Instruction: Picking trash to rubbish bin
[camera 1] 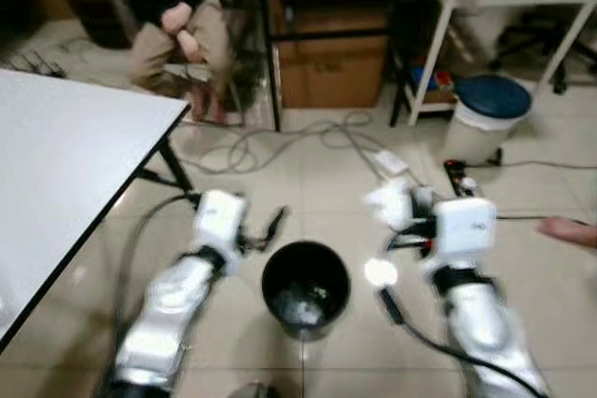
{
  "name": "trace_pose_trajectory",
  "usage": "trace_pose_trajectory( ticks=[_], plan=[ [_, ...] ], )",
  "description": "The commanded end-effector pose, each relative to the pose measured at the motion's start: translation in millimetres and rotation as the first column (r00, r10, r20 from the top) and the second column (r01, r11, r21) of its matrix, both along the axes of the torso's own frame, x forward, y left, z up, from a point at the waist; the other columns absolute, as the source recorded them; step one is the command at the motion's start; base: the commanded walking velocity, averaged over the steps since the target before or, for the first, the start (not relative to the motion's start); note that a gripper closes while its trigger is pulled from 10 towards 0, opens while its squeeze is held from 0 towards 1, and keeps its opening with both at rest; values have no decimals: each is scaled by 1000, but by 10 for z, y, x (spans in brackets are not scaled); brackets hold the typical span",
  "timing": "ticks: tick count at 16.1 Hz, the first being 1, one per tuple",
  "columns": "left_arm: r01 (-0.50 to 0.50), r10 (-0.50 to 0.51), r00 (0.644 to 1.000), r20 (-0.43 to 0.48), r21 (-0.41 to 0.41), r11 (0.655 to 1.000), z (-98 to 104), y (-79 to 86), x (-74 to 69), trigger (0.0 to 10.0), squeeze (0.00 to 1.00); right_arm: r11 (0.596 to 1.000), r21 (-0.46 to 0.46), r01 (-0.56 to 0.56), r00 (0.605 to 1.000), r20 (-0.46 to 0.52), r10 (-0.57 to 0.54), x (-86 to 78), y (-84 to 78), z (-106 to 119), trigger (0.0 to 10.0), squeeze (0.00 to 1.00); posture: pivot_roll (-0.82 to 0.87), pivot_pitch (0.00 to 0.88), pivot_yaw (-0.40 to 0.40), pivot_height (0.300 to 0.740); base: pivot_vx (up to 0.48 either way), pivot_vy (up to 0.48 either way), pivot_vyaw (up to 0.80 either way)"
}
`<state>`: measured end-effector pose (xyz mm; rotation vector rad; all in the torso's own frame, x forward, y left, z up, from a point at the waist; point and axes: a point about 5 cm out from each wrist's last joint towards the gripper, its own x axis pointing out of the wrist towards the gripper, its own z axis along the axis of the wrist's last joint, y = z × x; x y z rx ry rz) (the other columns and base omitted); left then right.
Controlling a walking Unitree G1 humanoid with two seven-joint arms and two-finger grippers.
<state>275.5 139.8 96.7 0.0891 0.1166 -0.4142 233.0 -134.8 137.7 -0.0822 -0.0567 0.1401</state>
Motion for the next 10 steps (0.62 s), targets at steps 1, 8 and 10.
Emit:
trace_pose_trajectory(
  ticks=[1,8,10],
  plan=[
    [7,-7,1000,7,2,1000,17,-40,2,10000,0,1000,-10,17,1000,4,-17,-4,-56,9,0,0,-102,139,65,740,469,0,0],
    [12,-12,1000,-15,2,1000,-13,-35,-9,10000,0,1000,-8,12,1000,2,-12,-9,-34,2,0,0,-97,144,68,740,254,0,0],
    [10,-10,1000,-21,5,1000,-26,-32,-12,10000,0,1000,-9,9,1000,3,-9,-4,-30,2,0,0,-96,145,68,740,0,0,0]
  ],
)
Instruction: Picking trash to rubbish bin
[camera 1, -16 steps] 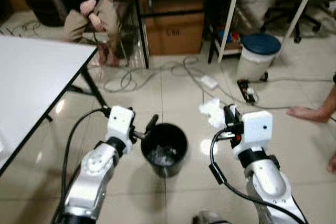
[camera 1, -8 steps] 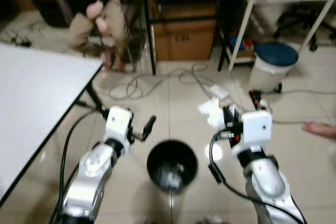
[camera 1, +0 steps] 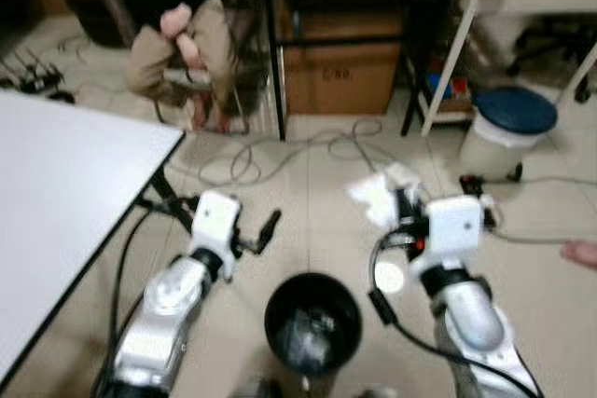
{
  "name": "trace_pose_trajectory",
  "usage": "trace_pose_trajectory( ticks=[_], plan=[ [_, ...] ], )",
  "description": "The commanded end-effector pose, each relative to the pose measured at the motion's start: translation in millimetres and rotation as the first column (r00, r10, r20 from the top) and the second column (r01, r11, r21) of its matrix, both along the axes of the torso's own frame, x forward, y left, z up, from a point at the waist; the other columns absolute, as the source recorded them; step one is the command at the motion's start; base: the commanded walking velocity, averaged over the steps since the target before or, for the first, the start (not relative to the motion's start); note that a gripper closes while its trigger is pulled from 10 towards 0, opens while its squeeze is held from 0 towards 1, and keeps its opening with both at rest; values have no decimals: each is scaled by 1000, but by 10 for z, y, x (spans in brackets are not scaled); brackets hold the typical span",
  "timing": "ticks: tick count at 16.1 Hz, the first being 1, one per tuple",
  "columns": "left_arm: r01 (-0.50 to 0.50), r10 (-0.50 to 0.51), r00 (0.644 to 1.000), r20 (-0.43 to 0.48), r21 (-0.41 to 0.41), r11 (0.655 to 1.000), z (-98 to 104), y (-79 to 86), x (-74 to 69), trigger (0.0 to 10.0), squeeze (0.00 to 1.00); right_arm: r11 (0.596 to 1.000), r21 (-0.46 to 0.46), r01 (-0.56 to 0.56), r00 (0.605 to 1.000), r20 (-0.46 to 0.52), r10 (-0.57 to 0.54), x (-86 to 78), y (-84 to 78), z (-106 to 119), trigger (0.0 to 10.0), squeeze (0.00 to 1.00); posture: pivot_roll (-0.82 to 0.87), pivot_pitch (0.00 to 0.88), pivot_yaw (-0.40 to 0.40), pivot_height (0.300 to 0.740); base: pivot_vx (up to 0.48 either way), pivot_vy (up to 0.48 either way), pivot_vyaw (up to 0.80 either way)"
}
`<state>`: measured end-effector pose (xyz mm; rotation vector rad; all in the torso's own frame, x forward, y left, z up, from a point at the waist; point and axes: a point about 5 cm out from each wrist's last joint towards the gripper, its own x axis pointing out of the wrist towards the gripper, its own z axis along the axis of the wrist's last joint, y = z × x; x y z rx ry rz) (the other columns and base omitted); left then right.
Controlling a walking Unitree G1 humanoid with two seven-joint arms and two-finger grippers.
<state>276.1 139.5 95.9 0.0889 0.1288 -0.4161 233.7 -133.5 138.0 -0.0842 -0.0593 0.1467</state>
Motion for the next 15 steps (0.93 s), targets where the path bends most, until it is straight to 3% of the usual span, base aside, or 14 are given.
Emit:
trace_pose_trajectory(
  ticks=[1,12,15],
  plan=[
    [8,-8,1000,-10,3,1000,-19,-28,-19,10000,0,1000,-7,15,1000,0,-15,-10,-43,-2,0,0,-96,145,69,740,0,0,0],
    [-18,18,1000,1,12,1000,14,14,108,10000,0,1000,8,7,1000,3,-7,94,4,-9,0,0,-90,143,84,740,0,0,0],
    [-7,7,1000,-5,44,999,-62,80,78,10000,0,1000,11,4,1000,-1,-4,105,17,-34,0,0,-87,145,87,740,0,0,0]
  ],
)
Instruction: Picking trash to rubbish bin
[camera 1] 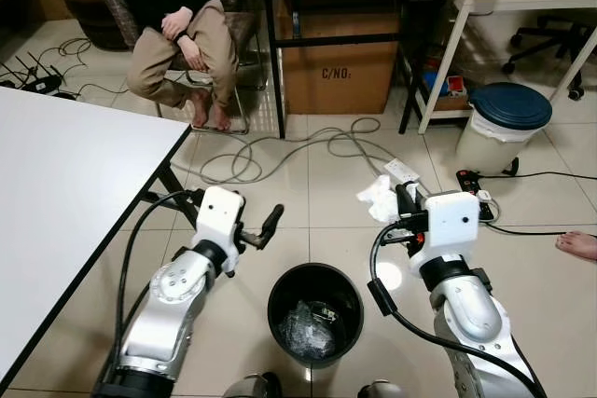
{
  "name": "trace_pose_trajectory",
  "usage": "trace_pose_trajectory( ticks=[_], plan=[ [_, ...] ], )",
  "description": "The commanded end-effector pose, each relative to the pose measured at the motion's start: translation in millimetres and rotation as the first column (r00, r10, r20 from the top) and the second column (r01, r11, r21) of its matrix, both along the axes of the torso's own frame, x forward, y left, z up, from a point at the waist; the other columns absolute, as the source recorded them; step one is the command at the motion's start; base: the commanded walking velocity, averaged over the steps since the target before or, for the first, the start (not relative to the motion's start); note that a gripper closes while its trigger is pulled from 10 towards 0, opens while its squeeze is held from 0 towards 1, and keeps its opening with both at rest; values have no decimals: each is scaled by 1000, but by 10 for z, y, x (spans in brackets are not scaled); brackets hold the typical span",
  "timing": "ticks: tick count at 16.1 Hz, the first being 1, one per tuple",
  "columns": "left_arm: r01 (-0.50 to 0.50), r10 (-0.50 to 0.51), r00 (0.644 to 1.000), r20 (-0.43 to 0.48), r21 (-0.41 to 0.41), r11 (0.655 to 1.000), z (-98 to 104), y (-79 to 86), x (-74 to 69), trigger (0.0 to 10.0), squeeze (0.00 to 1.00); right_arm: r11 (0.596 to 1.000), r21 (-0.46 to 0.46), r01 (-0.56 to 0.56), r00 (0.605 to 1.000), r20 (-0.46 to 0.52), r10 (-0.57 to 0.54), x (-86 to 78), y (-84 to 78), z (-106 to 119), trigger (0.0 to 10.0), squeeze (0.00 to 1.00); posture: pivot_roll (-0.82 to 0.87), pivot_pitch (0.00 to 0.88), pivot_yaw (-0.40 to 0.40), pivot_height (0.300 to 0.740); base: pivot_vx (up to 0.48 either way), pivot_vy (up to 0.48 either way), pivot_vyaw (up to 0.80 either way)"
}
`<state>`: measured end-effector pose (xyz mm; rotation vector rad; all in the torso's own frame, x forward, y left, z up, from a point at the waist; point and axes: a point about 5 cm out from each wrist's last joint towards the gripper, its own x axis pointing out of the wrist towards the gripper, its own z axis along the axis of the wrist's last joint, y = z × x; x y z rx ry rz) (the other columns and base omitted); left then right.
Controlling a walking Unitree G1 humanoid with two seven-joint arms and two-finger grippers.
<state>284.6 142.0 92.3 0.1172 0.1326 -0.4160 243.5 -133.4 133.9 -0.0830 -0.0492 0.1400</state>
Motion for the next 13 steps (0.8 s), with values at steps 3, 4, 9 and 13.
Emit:
trace_pose_trajectory(
  ticks=[3,4,9,13],
  plan=[
    [-3,3,1000,-18,24,1000,-121,106,-7,10000,0,1000,17,-17,1000,3,17,14,52,-8,0,0,-86,151,89,740,0,0,0],
    [16,-16,1000,-11,32,999,-146,127,-3,10000,0,999,26,-30,999,-16,30,9,74,-40,0,0,-86,151,89,740,0,0,0],
    [75,-70,997,-41,141,987,-299,396,-36,10000,0,996,47,-69,996,-53,72,-67,136,-98,0,0,-86,179,94,740,0,0,0],
    [57,-45,997,-61,205,977,-374,617,-81,10000,0,988,119,-97,983,-147,114,-150,183,-230,0,0,-86,207,99,740,0,0,0]
  ],
)
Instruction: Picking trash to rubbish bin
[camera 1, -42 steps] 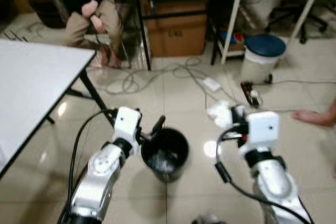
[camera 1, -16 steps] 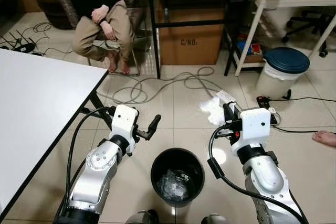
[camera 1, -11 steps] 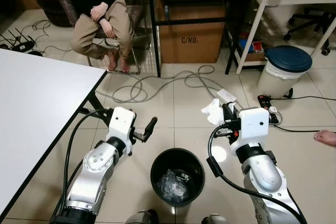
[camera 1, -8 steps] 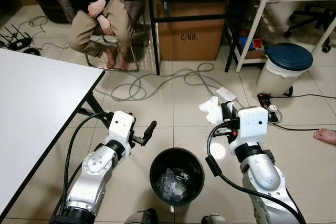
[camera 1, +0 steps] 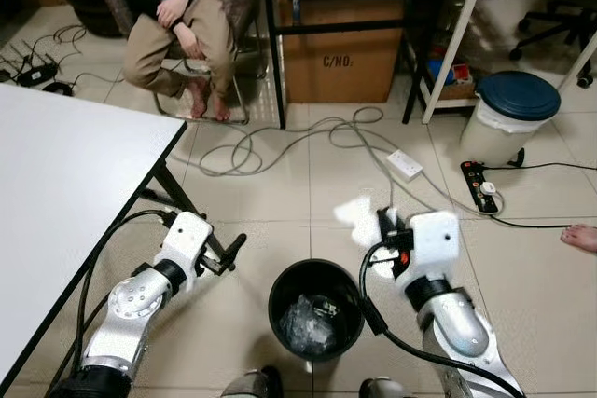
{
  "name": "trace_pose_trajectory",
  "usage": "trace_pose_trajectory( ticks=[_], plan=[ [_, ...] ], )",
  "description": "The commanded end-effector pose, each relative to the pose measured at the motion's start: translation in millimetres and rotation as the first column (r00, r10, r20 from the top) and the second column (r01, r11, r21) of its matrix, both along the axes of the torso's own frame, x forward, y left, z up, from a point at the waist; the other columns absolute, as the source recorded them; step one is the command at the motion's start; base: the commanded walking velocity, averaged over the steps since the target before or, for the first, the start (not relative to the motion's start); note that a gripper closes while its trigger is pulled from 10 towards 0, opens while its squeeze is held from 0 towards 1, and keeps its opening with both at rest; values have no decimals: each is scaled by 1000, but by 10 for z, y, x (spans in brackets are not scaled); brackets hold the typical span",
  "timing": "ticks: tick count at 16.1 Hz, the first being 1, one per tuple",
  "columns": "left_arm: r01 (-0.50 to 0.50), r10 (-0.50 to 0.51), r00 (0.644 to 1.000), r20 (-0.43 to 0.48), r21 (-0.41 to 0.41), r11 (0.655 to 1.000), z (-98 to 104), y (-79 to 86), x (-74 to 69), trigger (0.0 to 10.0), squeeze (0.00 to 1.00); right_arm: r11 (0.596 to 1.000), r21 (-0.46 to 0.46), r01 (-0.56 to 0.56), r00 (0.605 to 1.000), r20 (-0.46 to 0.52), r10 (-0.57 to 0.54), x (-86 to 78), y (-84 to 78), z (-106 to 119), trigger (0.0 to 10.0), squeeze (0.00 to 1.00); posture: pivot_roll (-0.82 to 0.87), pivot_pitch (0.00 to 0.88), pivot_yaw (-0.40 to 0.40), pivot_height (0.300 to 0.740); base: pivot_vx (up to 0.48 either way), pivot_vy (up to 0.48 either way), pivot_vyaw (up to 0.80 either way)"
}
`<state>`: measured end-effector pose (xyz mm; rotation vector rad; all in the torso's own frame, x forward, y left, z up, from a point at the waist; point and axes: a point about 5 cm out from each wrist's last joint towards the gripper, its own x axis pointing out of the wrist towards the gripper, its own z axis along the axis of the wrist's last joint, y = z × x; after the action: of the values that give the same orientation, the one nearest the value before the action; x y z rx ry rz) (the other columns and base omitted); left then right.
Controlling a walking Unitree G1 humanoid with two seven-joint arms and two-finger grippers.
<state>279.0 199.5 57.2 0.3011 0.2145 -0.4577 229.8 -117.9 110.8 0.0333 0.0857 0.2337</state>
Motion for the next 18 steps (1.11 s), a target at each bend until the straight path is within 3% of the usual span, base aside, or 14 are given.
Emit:
trace_pose_trajectory(
  ticks=[1,6,9,18],
  plan=[
    [20,-20,1000,-7,23,1000,-19,40,-35,10000,0,999,32,-31,998,-55,33,-60,48,-74,0,0,-84,225,97,740,0,0,0],
    [185,-182,982,-54,56,981,-77,66,-183,10000,0,998,40,-47,992,-118,51,-129,15,-160,0,0,-87,242,90,740,0,0,0],
    [161,-158,986,-49,64,985,-55,139,-140,10000,0,998,59,-25,988,-151,33,-125,-19,-214,0,0,-87,240,88,740,0,0,0],
    [202,-200,979,-48,37,979,-88,32,-169,10000,0,998,70,5,985,-173,7,-118,-63,-270,0,0,-84,242,89,740,0,0,0]
  ],
)
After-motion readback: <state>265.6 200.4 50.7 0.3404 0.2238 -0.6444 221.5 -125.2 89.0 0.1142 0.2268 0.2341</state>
